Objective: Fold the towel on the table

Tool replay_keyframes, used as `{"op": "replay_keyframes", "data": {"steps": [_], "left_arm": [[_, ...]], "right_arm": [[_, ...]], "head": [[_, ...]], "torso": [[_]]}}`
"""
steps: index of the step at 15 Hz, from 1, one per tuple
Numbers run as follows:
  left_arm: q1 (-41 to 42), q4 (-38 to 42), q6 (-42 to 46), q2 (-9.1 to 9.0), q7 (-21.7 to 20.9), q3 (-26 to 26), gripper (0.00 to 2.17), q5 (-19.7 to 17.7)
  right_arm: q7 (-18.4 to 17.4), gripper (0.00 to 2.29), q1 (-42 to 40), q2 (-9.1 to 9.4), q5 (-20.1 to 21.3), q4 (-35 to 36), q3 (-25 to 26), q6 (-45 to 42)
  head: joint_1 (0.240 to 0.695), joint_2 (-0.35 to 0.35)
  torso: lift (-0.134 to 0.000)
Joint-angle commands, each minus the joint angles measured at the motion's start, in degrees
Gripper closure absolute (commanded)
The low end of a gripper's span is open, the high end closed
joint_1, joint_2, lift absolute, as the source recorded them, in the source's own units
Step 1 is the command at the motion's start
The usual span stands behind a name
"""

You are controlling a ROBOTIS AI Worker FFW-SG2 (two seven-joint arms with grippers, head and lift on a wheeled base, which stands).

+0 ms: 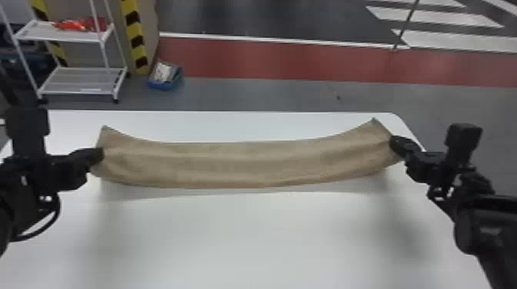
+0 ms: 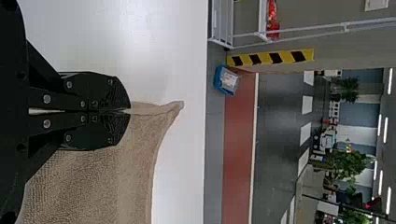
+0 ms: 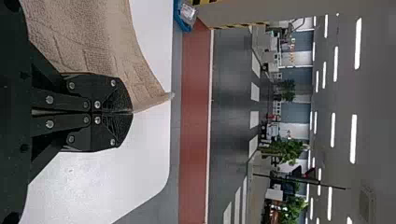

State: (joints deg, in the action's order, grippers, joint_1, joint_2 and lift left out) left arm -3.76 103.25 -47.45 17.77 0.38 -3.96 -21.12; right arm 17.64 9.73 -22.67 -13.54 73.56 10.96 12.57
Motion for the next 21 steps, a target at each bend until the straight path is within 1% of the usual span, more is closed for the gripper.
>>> {"op": "replay_keyframes", "data": {"steps": [1, 6, 10, 12, 14, 17, 19, 21], "left_arm": [[0.3, 0.5, 1.3, -0.01, -0.2, 0.0, 1.16, -0.1], [0.9, 0.0, 2.7, -0.01, -0.2, 0.4, 1.16, -0.1], [1.2, 0.2, 2.7, -0.01, -0.5, 0.4, 1.16, -0.1], [1.3, 0.0, 2.7, 0.07, -0.6, 0.8, 1.16, 1.0], [1.3, -0.3, 2.5, 0.07, -0.6, 1.0, 1.16, 1.1], [1.4, -0.3, 2.3, 0.16, -0.6, 2.3, 1.16, 3.0], [1.5, -0.4, 2.3, 0.07, -0.6, 2.6, 1.12, 3.5], [1.5, -0.4, 2.3, 0.16, -0.6, 3.4, 1.10, 4.0]], "right_arm": [[-0.3, 1.33, -0.9, 0.00, -0.3, 1.0, 0.0, -1.9], [-0.5, 1.33, -3.6, 0.00, -0.3, 1.6, 2.5, -3.5], [-0.5, 1.33, -4.6, -0.18, -0.5, 1.7, 3.1, -5.0], [-0.5, 1.33, -4.9, -0.27, -0.2, 1.5, 3.2, -5.0], [-0.5, 1.33, -4.9, -0.27, 0.2, 1.2, 3.1, -5.0], [-0.6, 1.33, -4.9, -0.27, 0.6, 1.2, 2.8, -4.9], [-0.7, 1.33, -5.2, -0.18, 1.1, 1.1, 2.6, -4.5], [-0.8, 1.33, -5.6, 0.09, 2.7, 1.1, 2.4, -4.0]], "head": [[0.695, -0.124], [0.695, -0.134], [0.695, -0.149], [0.695, -0.153], [0.695, -0.156], [0.695, -0.157], [0.695, -0.158], [0.695, -0.161]], "torso": [[-0.128], [-0.128], [-0.128], [-0.128], [-0.128], [-0.128], [-0.128], [-0.128]]}}
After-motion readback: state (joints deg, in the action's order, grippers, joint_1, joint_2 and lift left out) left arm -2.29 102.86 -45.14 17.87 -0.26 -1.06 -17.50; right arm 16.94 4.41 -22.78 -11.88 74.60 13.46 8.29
